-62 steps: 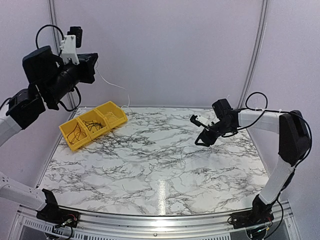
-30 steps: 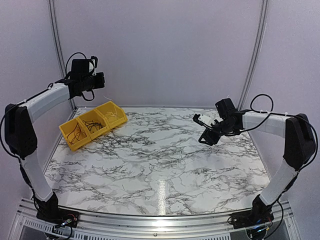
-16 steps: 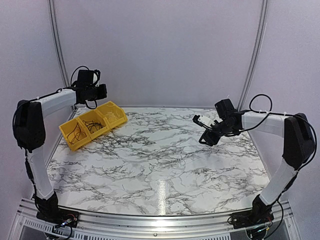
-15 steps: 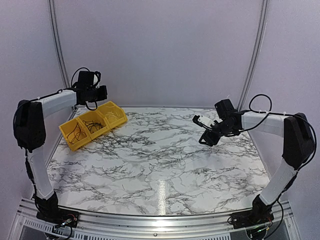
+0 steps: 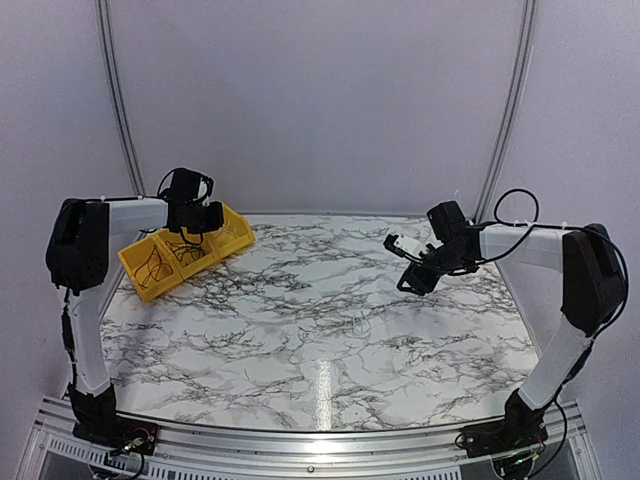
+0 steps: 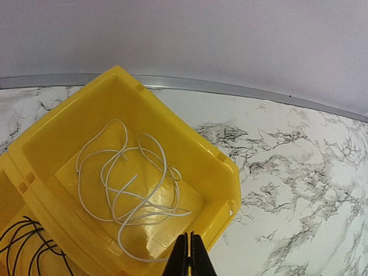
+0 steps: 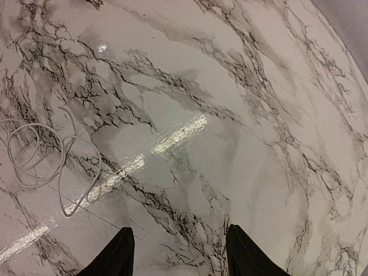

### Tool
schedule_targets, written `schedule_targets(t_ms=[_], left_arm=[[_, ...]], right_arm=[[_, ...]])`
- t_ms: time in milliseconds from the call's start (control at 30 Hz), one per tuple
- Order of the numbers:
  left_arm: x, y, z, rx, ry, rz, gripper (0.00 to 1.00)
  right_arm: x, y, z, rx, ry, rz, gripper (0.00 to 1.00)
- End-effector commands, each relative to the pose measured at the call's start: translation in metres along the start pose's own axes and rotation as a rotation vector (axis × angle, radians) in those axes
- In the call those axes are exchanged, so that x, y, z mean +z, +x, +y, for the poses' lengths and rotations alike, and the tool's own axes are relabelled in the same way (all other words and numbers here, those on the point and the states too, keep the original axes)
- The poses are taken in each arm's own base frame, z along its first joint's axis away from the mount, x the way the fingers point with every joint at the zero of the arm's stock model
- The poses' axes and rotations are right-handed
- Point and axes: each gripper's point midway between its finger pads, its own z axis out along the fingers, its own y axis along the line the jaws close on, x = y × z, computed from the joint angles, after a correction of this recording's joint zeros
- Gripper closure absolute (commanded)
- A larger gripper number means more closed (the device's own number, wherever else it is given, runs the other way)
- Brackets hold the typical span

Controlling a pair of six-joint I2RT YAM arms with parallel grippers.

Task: Untangle the cables

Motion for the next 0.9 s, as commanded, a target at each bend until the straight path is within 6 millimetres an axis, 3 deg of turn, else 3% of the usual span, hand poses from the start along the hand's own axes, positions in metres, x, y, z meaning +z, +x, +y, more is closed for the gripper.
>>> schedule_targets(t_ms=[0, 500, 867], left_arm=[[0.011, -0.007, -0.006, -0.011, 0.034, -0.016, 1.00], [0.042, -0.032, 0.008, 0.084, -0.066, -0.049, 1.00], [0.056, -0.020, 0.025, 0.102, -0.143, -0.014, 1.00]], right_arm=[[0.003, 0.006, -0.004, 0.000, 0.006, 0.020, 0.45], [0.010, 0.012, -0.002, 0.000, -0.012, 0.045, 0.45], [0.014, 0.016, -0.001, -0.001, -0.016, 0.061, 0.45]])
